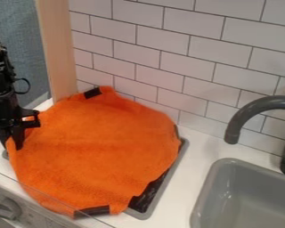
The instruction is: Fold the cloth from left to right
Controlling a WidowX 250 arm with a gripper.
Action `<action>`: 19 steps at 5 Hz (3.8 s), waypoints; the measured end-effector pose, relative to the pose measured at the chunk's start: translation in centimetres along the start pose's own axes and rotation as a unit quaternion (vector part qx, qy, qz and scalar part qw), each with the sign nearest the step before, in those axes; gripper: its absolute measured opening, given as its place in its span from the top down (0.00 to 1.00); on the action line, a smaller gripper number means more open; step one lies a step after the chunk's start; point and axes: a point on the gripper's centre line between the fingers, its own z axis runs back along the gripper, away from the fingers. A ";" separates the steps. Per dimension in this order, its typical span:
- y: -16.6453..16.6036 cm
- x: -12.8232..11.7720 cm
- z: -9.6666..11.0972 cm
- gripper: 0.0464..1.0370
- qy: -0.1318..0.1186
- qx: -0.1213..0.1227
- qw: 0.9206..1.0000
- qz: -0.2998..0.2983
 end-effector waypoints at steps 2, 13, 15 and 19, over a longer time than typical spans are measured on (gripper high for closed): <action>-0.7 0.0 0.1 0.97 -0.001 -0.013 1.000 -0.021; -17.3 -2.0 2.6 0.75 -0.086 -0.013 0.987 -0.134; -17.4 -2.1 2.6 0.15 -0.082 -0.017 0.988 -0.128; -16.1 -2.0 8.2 0.04 -0.122 -0.002 0.991 -0.059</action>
